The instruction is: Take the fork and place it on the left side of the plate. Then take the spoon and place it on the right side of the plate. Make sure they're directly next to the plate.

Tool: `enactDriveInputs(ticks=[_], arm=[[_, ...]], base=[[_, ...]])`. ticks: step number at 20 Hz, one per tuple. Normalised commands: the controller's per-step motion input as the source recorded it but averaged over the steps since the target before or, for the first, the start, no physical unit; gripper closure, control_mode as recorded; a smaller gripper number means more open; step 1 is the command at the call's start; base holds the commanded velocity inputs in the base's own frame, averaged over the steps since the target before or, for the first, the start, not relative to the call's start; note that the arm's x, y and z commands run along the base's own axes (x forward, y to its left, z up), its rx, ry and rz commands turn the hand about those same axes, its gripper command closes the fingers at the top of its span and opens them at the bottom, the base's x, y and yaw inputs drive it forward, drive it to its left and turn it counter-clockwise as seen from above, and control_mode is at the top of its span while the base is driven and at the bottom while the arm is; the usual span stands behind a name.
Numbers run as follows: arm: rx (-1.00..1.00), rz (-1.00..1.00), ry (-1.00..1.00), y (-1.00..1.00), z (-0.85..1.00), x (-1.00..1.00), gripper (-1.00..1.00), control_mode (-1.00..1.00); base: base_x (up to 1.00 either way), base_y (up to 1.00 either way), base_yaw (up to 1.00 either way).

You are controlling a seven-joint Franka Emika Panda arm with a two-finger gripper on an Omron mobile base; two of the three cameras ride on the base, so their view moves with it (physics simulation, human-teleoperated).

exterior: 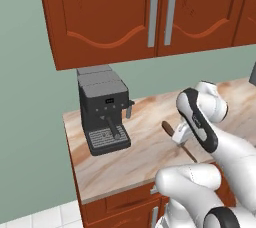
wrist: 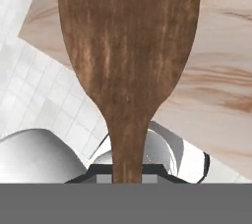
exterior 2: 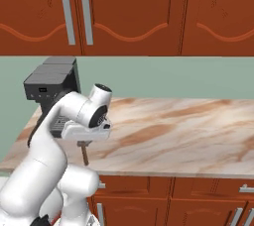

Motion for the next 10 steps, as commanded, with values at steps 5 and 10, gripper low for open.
enactDriveInputs(ticks=[5, 10], arm=[[0.05, 0.02, -0.04, 0.0, 0.61, -0.76, 1.0, -1.0], [0.03, 0.0, -0.03, 0.06, 0.81, -0.63, 1.0, -1.0]], base=[[0.0, 0.0, 0.0], [0.0, 0.0, 0.0]])
